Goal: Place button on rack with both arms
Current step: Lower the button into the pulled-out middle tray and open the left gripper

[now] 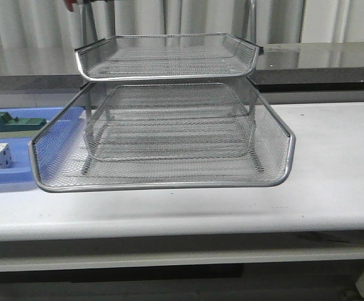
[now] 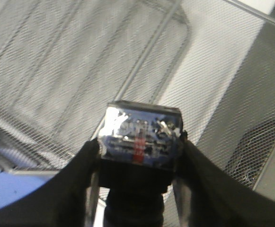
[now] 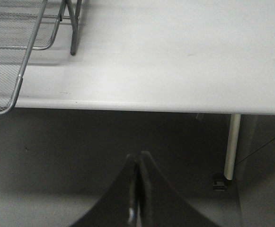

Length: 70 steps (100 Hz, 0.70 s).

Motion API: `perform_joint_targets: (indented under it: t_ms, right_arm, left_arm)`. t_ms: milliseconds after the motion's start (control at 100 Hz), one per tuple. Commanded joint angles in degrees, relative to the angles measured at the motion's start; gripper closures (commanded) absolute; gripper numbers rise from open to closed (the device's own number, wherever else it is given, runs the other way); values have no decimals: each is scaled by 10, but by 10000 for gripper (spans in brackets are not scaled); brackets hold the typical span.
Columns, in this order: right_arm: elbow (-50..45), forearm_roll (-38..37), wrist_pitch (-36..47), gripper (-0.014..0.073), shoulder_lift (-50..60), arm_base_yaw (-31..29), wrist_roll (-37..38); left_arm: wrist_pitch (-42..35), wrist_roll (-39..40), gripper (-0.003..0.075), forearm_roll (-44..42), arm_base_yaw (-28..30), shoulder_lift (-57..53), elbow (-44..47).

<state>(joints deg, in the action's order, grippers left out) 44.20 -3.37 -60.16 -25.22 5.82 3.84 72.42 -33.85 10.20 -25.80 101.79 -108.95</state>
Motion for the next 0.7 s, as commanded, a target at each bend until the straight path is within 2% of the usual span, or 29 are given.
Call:
perform_joint_targets:
  t_ms: [0, 290, 690]
  right_arm:
    - [17, -6, 33, 662, -3, -1, -2]
    - [17, -6, 33, 662, -3, -1, -2]
    - [17, -6, 33, 662, -3, -1, -2]
  left_arm:
    - [4, -1, 741, 13, -24, -10, -10]
    - [4, -6, 741, 13, -72, 65, -10]
    - [4, -19, 739, 13, -75, 120, -10]
